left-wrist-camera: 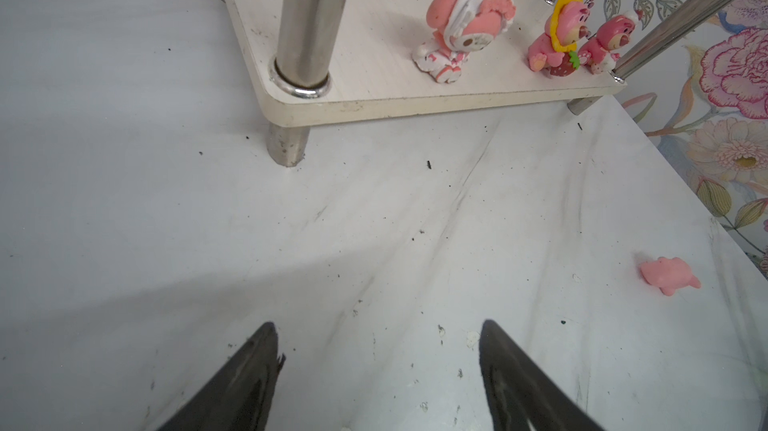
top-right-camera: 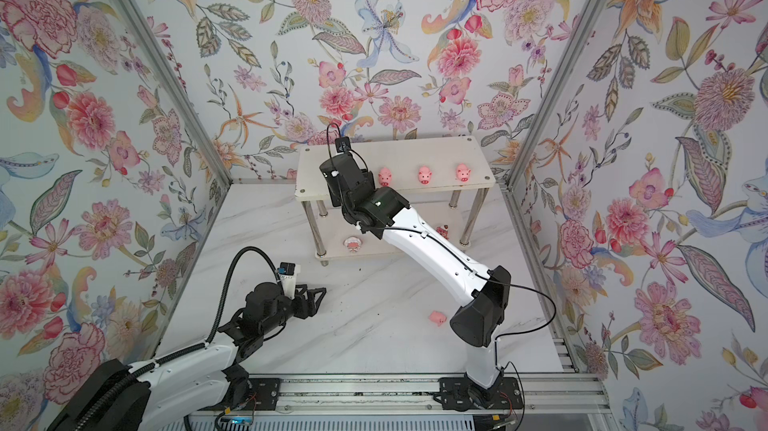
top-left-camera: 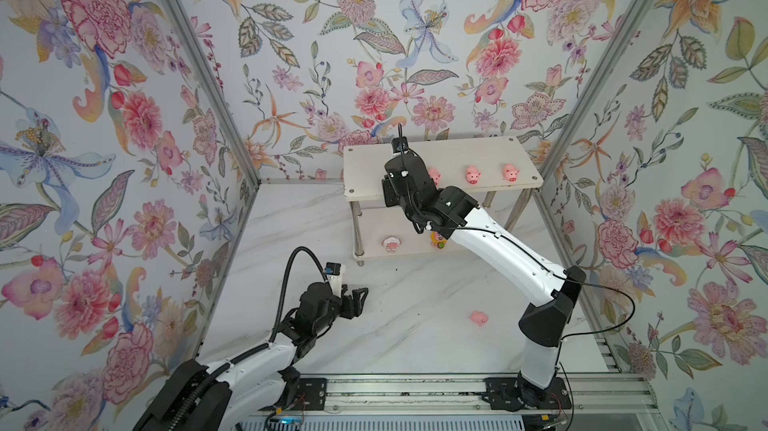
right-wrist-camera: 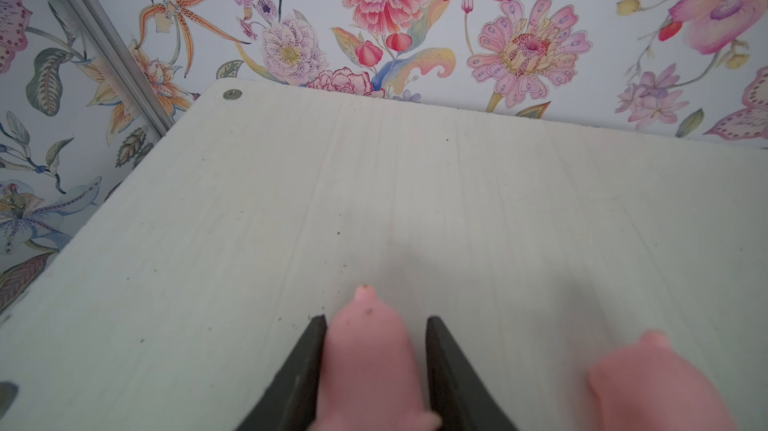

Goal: Place and organize the plastic toys onto the shelf
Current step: 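Nudge the held pig into line with the other pigs on the top tier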

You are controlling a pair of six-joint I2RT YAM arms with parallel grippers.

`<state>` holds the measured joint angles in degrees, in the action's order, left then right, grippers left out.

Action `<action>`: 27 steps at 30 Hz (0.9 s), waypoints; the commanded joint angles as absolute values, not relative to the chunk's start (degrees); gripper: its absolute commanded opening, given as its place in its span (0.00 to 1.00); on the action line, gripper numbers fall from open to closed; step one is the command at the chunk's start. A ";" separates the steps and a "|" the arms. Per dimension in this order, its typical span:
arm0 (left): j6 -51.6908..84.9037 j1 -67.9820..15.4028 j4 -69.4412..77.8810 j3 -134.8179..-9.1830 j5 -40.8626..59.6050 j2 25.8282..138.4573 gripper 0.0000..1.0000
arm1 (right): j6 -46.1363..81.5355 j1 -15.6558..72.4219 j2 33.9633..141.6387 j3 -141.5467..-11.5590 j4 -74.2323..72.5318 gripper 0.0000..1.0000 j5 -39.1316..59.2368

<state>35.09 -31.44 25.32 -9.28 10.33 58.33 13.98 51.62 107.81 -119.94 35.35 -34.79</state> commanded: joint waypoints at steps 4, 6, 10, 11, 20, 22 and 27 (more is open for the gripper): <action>34.23 -30.55 26.08 -9.27 11.46 59.60 0.78 | 15.68 51.26 105.91 -119.44 36.37 0.59 -28.51; 34.29 -30.49 26.28 -9.25 11.51 59.76 0.78 | 16.41 51.22 105.34 -119.36 36.31 0.63 -25.51; 34.50 -30.45 26.41 -9.18 11.66 59.76 0.78 | 18.17 51.20 104.34 -118.58 36.26 0.65 -21.73; 34.46 -30.47 26.52 -9.25 11.72 59.74 0.78 | 18.48 51.11 103.97 -118.15 36.03 0.66 -20.78; 34.63 -30.38 26.33 -8.96 12.04 59.37 0.79 | 20.28 50.29 101.07 -113.85 33.75 0.68 -18.78; 34.63 -30.39 26.15 -8.96 12.13 59.23 0.80 | 20.35 49.90 100.55 -113.22 33.42 0.68 -18.98; 34.72 -30.28 26.09 -9.03 12.18 59.15 0.80 | 20.47 49.09 100.71 -112.85 32.74 0.62 -18.91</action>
